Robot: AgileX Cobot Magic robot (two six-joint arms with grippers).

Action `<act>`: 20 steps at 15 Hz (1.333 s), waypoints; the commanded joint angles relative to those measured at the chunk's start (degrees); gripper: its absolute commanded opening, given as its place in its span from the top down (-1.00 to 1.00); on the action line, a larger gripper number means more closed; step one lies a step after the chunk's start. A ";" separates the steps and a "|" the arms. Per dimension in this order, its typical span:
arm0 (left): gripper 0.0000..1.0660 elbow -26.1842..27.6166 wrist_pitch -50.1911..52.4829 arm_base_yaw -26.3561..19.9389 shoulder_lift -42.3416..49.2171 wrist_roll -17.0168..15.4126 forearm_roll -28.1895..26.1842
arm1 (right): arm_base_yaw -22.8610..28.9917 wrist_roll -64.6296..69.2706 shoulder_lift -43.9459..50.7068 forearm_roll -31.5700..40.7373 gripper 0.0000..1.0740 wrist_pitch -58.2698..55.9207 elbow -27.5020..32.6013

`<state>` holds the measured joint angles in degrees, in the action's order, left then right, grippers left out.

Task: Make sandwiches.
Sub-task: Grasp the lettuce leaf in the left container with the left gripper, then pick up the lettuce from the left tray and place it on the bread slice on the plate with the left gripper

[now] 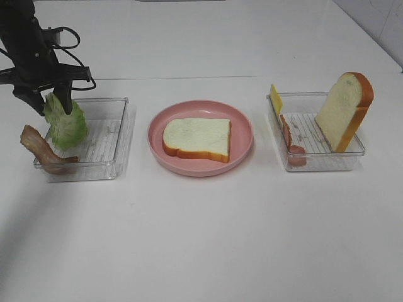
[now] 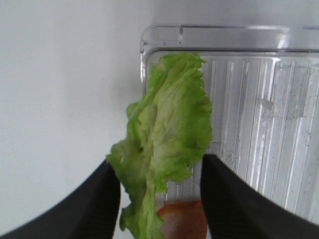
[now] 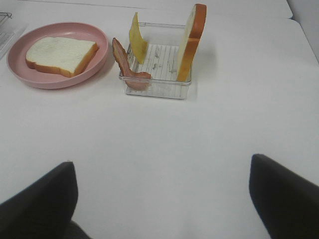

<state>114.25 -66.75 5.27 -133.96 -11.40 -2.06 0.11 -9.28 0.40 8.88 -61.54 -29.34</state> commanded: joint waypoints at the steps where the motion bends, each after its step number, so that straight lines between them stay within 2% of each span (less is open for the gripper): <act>1: 0.59 -0.57 0.23 0.11 -0.11 -0.23 0.06 | -0.11 -0.34 0.69 0.06 -0.63 0.40 0.29; 3: 0.94 -0.57 0.29 0.11 -0.11 -0.23 0.74 | -0.11 -0.34 0.69 0.06 -0.63 0.40 0.29; 4: 1.00 -0.57 0.23 0.11 -0.11 -0.23 1.15 | -0.11 -0.34 0.69 0.06 -0.63 0.40 0.29; 7: 1.00 -0.57 -0.06 0.11 0.17 0.06 1.09 | -0.11 -0.34 0.69 0.06 -0.63 0.40 0.29; 11: 1.00 1.15 0.69 0.11 3.67 1.78 -2.75 | -0.11 -0.34 0.69 0.06 -0.63 0.40 0.29; 12: 1.00 2.23 0.69 0.11 4.18 2.75 -5.04 | -0.11 -0.34 0.69 0.06 -0.63 0.40 0.29; 16: 1.00 5.04 4.13 0.29 4.64 6.02 -19.88 | -0.11 -0.34 0.69 0.06 -0.63 0.40 0.29; 17: 1.00 5.04 5.67 0.52 4.64 7.62 -24.64 | -0.11 -0.34 0.69 0.06 -0.63 0.40 0.29; 20: 1.00 5.04 8.94 2.64 4.58 11.75 -32.77 | -0.11 -0.34 0.69 0.06 -0.63 0.40 0.29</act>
<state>118.95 -57.47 8.82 -129.89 0.63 -35.07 0.11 -9.28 0.40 8.88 -61.54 -29.34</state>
